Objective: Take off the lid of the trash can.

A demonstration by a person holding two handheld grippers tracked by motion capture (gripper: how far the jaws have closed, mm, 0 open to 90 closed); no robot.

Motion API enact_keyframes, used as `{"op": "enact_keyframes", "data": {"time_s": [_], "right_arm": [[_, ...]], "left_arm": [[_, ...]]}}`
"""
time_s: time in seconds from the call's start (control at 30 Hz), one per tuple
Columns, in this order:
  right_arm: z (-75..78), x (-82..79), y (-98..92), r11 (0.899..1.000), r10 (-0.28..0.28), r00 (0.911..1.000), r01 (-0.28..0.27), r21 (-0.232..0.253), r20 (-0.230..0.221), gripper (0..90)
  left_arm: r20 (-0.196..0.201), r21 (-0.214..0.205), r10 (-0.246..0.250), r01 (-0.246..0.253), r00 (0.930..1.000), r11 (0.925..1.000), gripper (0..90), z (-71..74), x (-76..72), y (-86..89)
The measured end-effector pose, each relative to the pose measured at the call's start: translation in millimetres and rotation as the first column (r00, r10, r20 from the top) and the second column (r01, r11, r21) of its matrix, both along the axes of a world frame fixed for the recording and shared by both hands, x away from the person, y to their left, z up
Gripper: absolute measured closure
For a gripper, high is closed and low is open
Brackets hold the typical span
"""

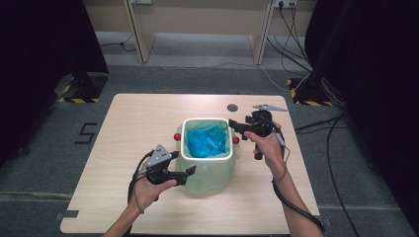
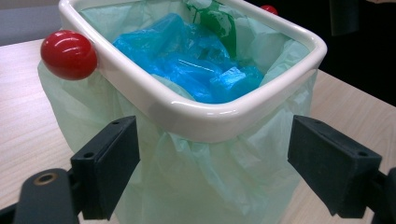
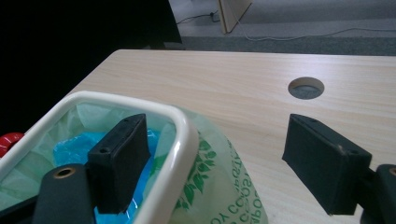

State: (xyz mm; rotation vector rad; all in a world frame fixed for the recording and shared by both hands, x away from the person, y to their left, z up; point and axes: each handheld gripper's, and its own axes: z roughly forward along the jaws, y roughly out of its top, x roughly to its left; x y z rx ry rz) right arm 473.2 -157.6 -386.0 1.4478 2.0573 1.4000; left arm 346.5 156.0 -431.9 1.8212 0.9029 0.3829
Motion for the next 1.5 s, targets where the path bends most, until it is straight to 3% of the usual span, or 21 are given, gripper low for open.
{"op": "enact_keyframes", "data": {"time_s": [0.13,0.27,0.53,0.7,0.77,0.87,1.13,1.27,1.5], "right_arm": [[0.9,4.5,9.6,0.999,0.024,0.9996,-0.025,-0.024,-0.014,26.6],[0.2,8.3,16.7,0.997,0.05,0.9986,-0.051,-0.049,-0.018,37.2],[-6.9,13.7,31.0,0.983,0.09,0.9951,-0.095,-0.155,-0.04,53.1],[-7.6,15.2,36.5,0.977,0.107,0.9931,-0.114,-0.18,-0.049,61.7],[-7.7,15.0,40.0,0.97,0.133,0.9896,-0.141,-0.198,-0.056,63.9],[-5.9,13.8,44.5,0.956,0.129,0.9905,-0.137,-0.259,-0.049,67.3],[8.4,6.6,45.0,0.961,0.107,0.9939,-0.097,-0.259,0.024,70.9],[17.8,3.9,43.6,0.973,0.101,0.9942,-0.091,-0.21,0.037,72.9],[27.7,0.8,40.8,0.978,0.097,0.9943,-0.087,-0.191,0.045,74.4]], "left_arm": [[-0.002,0.002,0.002,-0.002,1.0,1.0,15.9,-0.4,1.4,-1.8],[-0.003,-0.005,0.01,-0.01,0.9999,0.9999,16.8,-1.2,4.2,-3.2],[-0.007,0.015,0.005,-0.004,1.0,0.9999,16.9,-4.8,6.8,-8.4],[0.008,0.031,0.022,-0.023,0.9997,0.9993,16.5,-4.9,8.3,-11.6],[0.009,0.029,0.025,-0.025,0.9997,0.9993,16.3,-3.8,8.7,-12.0],[0.021,0.04,0.029,-0.029,0.9994,0.9987,16.2,-1.3,7.1,-12.9],[0.039,0.037,0.039,-0.041,0.9985,0.9985,16.6,4.4,3.4,-12.7],[0.064,0.036,0.044,-0.047,0.997,0.9983,17.1,9.0,-1.0,-13.7],[0.092,0.034,0.036,-0.04,0.9951,0.9986,17.9,17.8,-6.6,-15.0]]}}
